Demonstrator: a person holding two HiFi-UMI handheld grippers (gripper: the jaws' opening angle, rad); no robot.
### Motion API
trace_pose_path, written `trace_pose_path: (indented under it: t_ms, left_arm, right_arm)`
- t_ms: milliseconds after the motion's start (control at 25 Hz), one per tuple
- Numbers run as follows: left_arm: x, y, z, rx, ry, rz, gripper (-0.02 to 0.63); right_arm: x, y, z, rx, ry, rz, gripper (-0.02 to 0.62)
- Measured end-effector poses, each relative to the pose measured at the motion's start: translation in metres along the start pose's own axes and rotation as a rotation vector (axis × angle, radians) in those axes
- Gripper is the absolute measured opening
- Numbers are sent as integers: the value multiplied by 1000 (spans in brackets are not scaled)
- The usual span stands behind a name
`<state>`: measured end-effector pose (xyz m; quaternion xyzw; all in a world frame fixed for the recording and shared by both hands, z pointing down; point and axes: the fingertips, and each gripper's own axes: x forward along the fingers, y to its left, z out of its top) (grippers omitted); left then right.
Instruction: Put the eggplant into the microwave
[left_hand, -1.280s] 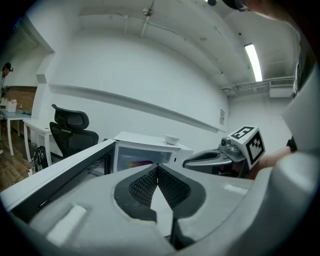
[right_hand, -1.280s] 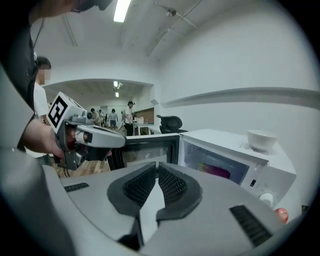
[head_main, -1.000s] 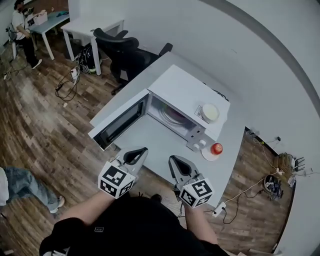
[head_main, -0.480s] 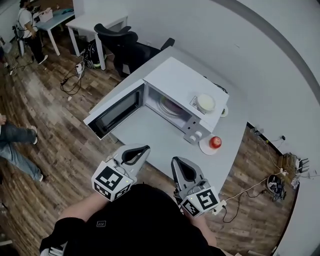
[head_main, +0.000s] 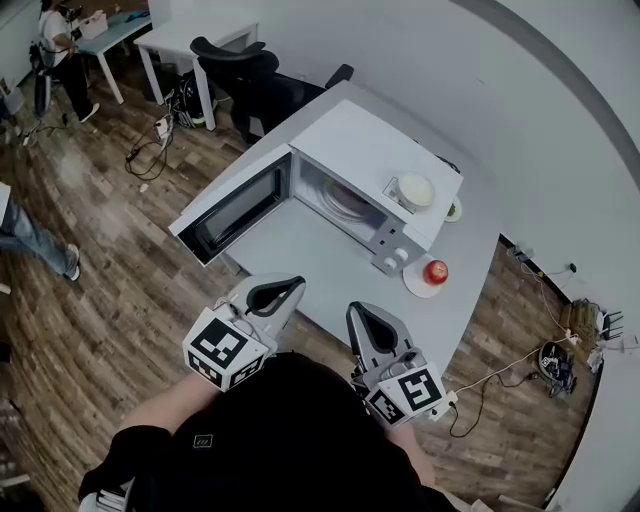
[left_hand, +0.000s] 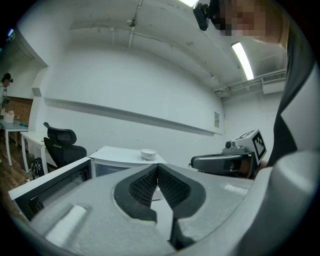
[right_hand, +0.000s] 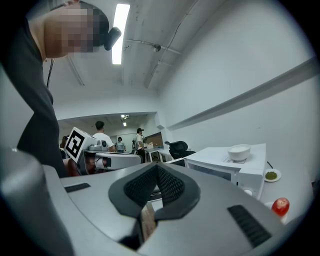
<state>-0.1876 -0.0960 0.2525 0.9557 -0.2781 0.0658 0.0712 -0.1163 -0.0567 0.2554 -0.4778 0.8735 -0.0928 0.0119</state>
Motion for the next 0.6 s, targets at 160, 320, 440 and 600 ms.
trace_pose_path:
  t_ms: [160, 320, 440, 600]
  left_arm:
    - [-2, 0, -2, -7, 9, 3, 9]
    - [-5, 0, -5, -13, 17, 8, 9]
    - [-4, 2, -6, -16, 20, 12, 9]
    - [-6, 5, -6, -18, 23, 20, 9]
  right_arm:
    - [0, 0, -1, 10, 2, -5, 14]
    - [1, 0, -6, 25, 9, -4, 14]
    - [2, -2, -6, 30, 9, -2, 14]
    - [4, -3, -7, 32, 12, -2, 14]
